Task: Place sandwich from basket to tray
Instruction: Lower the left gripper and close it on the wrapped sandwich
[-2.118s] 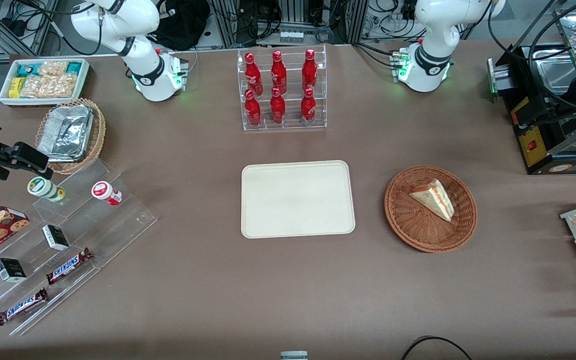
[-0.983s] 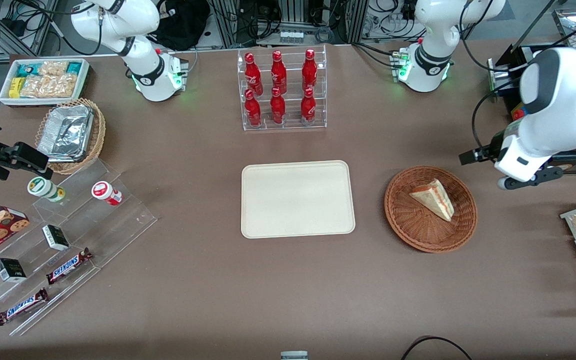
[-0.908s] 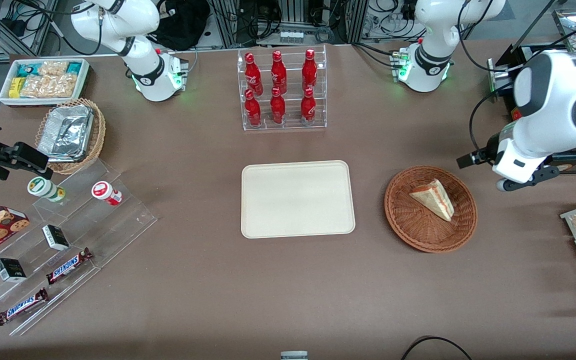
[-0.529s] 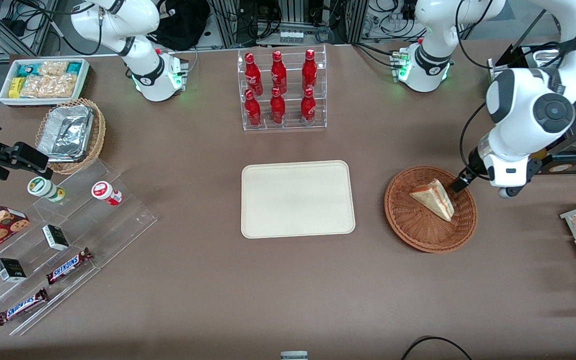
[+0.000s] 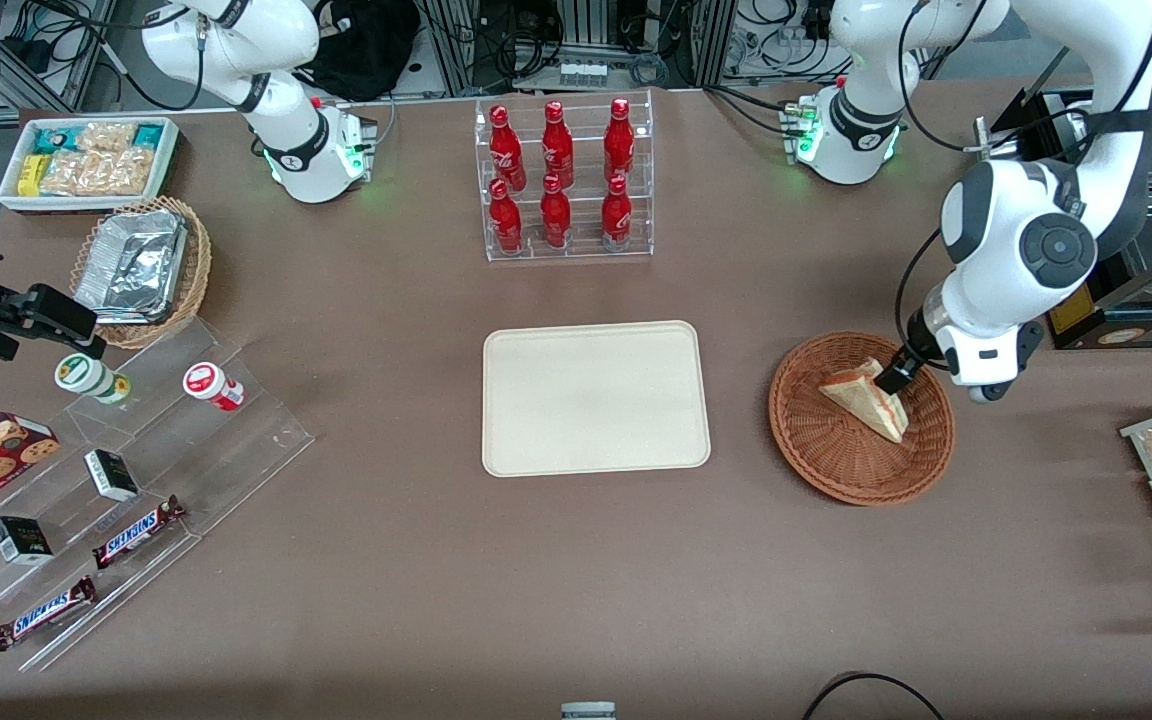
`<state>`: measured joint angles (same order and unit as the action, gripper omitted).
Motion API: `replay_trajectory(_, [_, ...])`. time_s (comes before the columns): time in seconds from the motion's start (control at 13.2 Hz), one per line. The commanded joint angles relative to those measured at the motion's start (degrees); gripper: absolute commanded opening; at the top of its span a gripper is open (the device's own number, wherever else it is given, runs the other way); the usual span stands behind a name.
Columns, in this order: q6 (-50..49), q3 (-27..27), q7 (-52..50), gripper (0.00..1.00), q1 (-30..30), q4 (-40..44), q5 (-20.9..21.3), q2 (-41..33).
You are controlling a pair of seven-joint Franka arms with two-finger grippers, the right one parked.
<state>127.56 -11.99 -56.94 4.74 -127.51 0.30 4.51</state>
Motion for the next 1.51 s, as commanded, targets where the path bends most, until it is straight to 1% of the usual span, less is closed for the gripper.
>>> replay_trajectory(0.0, [3.56,-0.05,-3.42,1.0,-0.35,-0.29,0.84,1.99])
replay_trajectory(0.3, [6.12,-1.37,-4.14,1.0,-0.35,-0.29,0.84,4.02])
replay_trajectory(1.21, [9.2,-1.19,-3.96,1.0,-0.26,-0.11,0.93,9.64])
replay_trajectory(1.29, [9.11,-1.1,-3.88,0.85,-0.26,-0.11,0.93,9.64])
replay_trajectory(1.36, [9.11,-1.02,-3.61,0.55,-0.17,0.06,0.93,9.64])
replay_trajectory(1.44, [9.02,-0.93,-3.35,0.34,-0.17,0.06,0.93,9.82])
